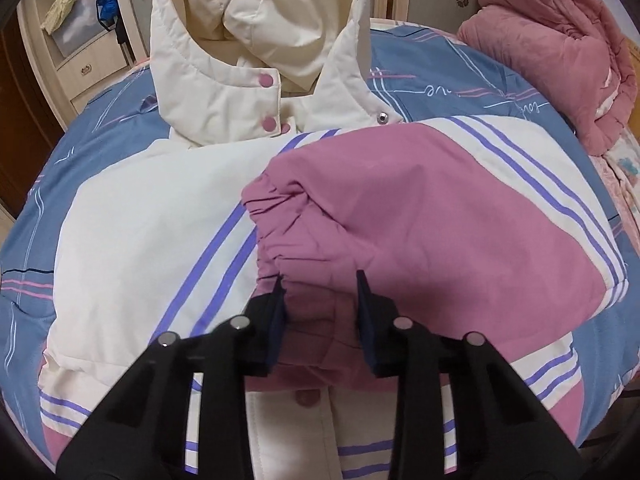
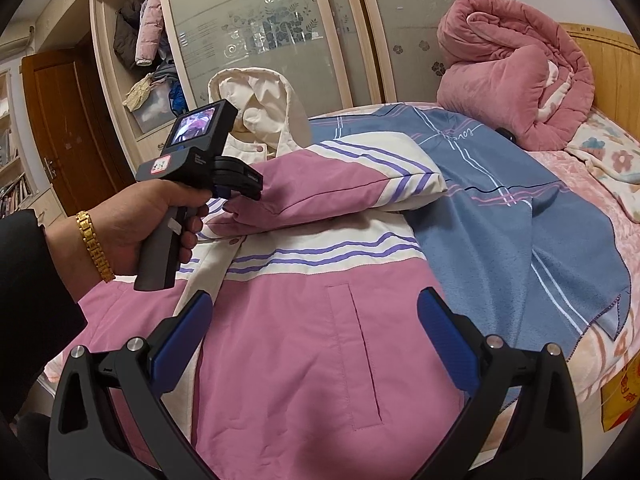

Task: Fold large clothes
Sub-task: 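Move the left tool to the top pink sleeve cuff and close on it, then pull the gripped sleeve straight across the chest with the left tool, release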

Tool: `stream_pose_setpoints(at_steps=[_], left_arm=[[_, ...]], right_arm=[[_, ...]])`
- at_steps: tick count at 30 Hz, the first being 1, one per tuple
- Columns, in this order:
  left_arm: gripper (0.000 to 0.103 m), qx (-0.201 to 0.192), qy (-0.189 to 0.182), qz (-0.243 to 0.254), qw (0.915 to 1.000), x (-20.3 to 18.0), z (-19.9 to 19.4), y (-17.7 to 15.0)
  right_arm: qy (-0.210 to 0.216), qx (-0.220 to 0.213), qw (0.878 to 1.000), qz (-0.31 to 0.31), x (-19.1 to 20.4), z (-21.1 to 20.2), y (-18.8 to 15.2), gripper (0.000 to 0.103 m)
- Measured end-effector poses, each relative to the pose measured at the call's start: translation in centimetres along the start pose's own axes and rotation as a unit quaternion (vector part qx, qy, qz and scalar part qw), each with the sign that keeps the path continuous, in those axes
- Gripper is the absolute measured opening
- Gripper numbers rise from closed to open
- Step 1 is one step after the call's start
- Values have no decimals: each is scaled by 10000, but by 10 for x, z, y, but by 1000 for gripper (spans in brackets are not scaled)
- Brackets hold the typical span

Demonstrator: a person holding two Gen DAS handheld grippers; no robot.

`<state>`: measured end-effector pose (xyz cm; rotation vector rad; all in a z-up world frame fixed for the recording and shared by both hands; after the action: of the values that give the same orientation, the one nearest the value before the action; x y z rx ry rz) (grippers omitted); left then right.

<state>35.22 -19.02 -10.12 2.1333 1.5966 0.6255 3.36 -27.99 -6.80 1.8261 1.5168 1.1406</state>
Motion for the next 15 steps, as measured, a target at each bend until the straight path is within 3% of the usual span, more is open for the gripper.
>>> stream_pose_setpoints(at_steps=[4,9,15], left_arm=[[30,-262,-79,35,9996,6,-11,3],[30,-600,93,344,9976,5,-27,6],[30,-1051,522,675,9908,11,-50,14]], right_arm=[[-4,26,10000,16,1,3,-1,102],[1,57,10000,-13,5,7,-2,102],[43,127,9999,-25,9,13,-5,102]])
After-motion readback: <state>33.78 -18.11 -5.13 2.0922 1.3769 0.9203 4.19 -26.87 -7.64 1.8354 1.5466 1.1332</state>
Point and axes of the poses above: each gripper's, at about its wrist camera, not at the fingertips, and z roughly the way its jaws point, x to its left, y to its top, the point moved 4 cm from there along z, roughly the way its jaws point, and after that the axes turned 6 degrees about y, right-handed, at the moved point
